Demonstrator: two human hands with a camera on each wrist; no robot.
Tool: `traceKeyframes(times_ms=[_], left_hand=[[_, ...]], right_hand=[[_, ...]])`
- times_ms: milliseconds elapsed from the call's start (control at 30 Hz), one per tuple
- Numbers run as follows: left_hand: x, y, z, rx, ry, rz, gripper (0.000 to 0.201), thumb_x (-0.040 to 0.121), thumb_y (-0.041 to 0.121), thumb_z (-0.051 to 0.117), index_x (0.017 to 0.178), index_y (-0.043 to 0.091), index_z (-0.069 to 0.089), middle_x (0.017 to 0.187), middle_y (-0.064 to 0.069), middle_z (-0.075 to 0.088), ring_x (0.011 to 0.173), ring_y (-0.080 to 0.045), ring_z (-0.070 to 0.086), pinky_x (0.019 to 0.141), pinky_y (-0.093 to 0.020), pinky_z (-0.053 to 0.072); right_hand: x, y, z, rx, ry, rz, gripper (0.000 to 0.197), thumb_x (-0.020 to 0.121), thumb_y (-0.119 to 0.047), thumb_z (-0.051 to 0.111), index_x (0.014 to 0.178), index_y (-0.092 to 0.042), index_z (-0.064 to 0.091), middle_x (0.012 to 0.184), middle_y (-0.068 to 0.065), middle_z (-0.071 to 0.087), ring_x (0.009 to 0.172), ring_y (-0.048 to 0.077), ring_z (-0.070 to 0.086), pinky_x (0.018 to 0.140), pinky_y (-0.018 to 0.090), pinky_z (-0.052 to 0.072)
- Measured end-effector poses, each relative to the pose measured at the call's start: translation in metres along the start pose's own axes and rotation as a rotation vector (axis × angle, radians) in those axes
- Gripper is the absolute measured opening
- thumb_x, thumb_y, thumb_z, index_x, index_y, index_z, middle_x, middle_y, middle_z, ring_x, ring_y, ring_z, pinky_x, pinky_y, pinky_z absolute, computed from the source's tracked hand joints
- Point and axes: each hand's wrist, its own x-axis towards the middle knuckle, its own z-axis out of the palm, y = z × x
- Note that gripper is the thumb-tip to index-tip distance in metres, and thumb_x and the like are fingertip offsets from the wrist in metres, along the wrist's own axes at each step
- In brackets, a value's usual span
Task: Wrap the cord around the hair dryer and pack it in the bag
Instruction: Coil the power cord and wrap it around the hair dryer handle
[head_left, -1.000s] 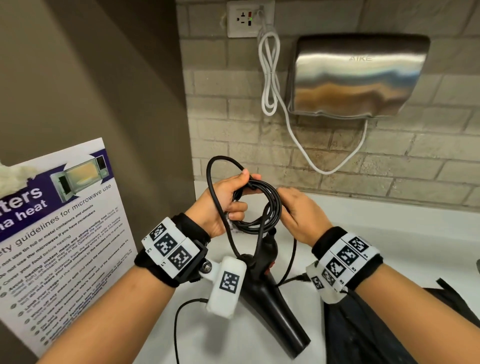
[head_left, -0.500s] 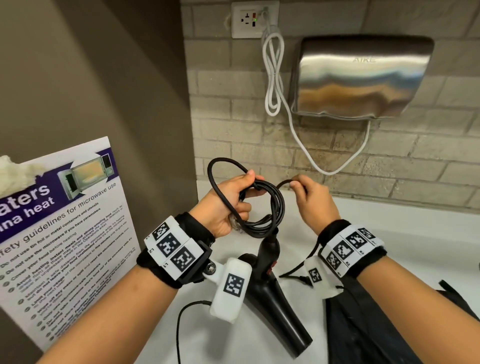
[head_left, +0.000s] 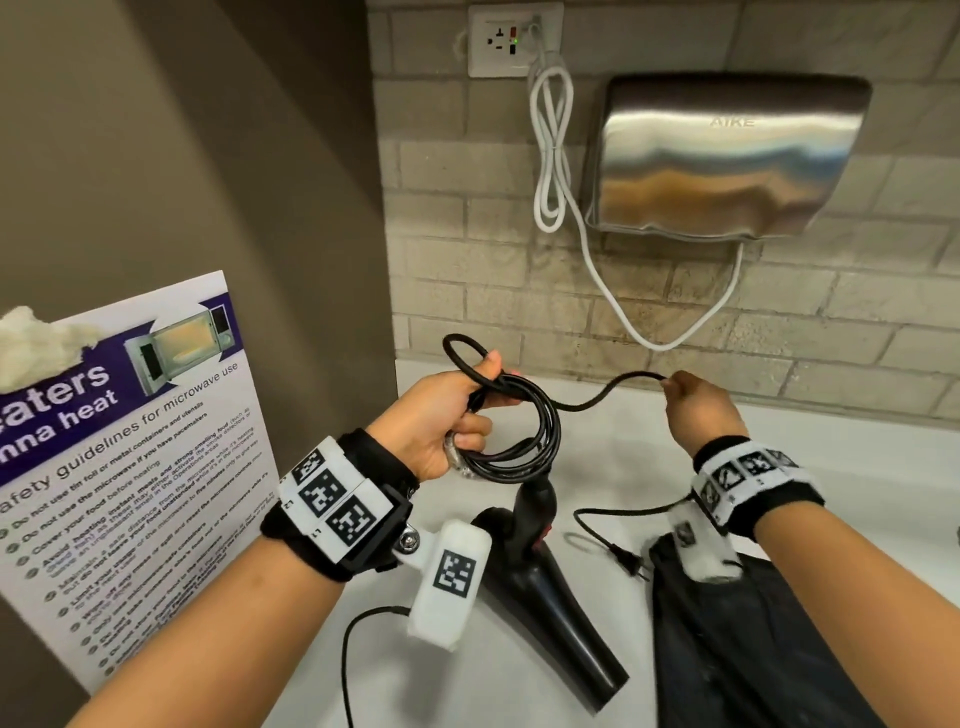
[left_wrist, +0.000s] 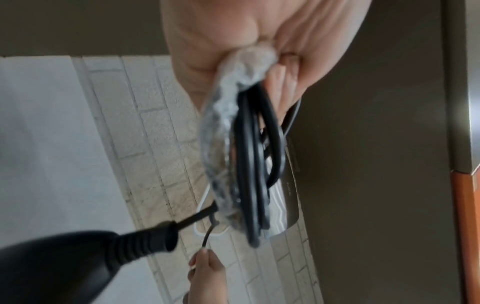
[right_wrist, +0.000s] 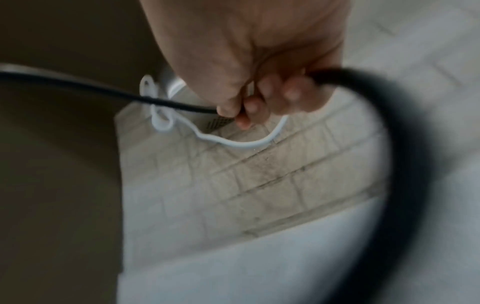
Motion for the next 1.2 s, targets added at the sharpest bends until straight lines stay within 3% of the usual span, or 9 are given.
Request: traceKeyframes(times_ms=[200,267,367,433,567,733,933,1033,1200], left_hand=[[0.003,-0.001,0.000,0.028,0.000,0.075,0.027,0.095,0.031,0.042,0.098,0.012,0.061,0.085,-0.005,0.061,0.029,0.000,0.020,0.028,-0.011,0.019],[0.004,-0.001,0.002,0.078,0.011,0.102,0.026,0.096,0.030,0.041,0.098,0.014,0.061,0.081,-0.004,0.058,0.029,0.000,0.020,0.029,-0.011,0.018],[0.006,0.000,0.008,0.135,0.020,0.121,0.028,0.096,0.030,0.041,0.100,0.011,0.061,0.080,-0.004,0.058,0.029,0.000,0.020,0.029,-0.011,0.017],[0.008,0.001,0.011,0.155,0.026,0.133,0.031,0.096,0.031,0.041,0.103,0.008,0.060,0.080,-0.004,0.059,0.029,-0.001,0.020,0.030,-0.012,0.017],[0.010,0.004,0.012,0.160,0.024,0.152,0.031,0.097,0.031,0.041,0.105,0.008,0.059,0.085,-0.005,0.058,0.029,-0.001,0.021,0.030,-0.011,0.017],[0.010,0.008,0.012,0.186,0.024,0.184,0.029,0.098,0.031,0.038,0.101,0.011,0.058,0.083,-0.005,0.056,0.030,-0.001,0.021,0.030,-0.011,0.018],[0.012,0.008,0.016,0.262,0.028,0.217,0.028,0.099,0.031,0.036,0.099,0.013,0.058,0.083,-0.004,0.056,0.032,-0.002,0.021,0.032,-0.012,0.018],[0.012,0.007,0.020,0.299,0.006,0.223,0.028,0.098,0.030,0.037,0.099,0.013,0.059,0.082,-0.004,0.057,0.032,-0.002,0.021,0.032,-0.012,0.018],[0.009,0.008,0.019,0.345,-0.028,0.202,0.028,0.098,0.030,0.037,0.102,0.013,0.059,0.081,-0.003,0.058,0.031,-0.002,0.019,0.031,-0.011,0.018]], right_hand=[[-0.011,0.010,0.019,-0.335,-0.304,0.110,0.028,0.090,-0.026,0.046,0.112,-0.017,0.061,0.123,0.015,0.057,0.115,0.034,0.048,0.098,0.042,0.041],[-0.015,-0.006,0.012,-0.234,-0.231,-0.005,0.033,0.086,-0.012,0.047,0.115,-0.022,0.060,0.128,0.012,0.054,0.119,0.033,0.047,0.100,0.042,0.041],[-0.043,-0.055,-0.011,0.222,-0.005,-0.349,0.024,0.092,-0.013,0.046,0.108,-0.018,0.063,0.113,0.006,0.063,0.103,0.022,0.059,0.087,0.028,0.044],[-0.069,-0.087,-0.027,0.512,-0.170,-0.522,0.021,0.095,-0.026,0.042,0.105,-0.023,0.061,0.098,0.000,0.065,0.091,0.012,0.059,0.080,0.023,0.045],[-0.091,-0.099,-0.037,0.625,-0.564,-0.504,0.020,0.096,-0.027,0.042,0.113,-0.038,0.043,0.095,0.004,0.062,0.085,0.008,0.057,0.074,0.018,0.048],[-0.090,-0.085,-0.033,0.526,-0.675,-0.509,0.070,0.089,-0.010,0.055,0.118,-0.063,0.019,0.106,0.001,0.058,0.075,0.014,0.061,0.057,0.027,0.053],[-0.084,-0.078,-0.018,0.521,-0.568,-0.534,0.054,0.078,-0.004,0.069,0.121,-0.029,0.048,0.106,-0.002,0.062,0.079,0.006,0.057,0.069,0.017,0.047],[-0.086,-0.080,-0.008,0.489,-0.513,-0.472,0.029,0.080,-0.002,0.065,0.104,-0.017,0.063,0.098,0.005,0.068,0.065,0.010,0.054,0.056,0.019,0.048],[-0.083,-0.078,-0.009,0.498,-0.360,-0.441,0.036,0.082,0.007,0.053,0.084,-0.026,0.065,0.078,-0.003,0.067,0.057,0.016,0.055,0.052,0.028,0.050]])
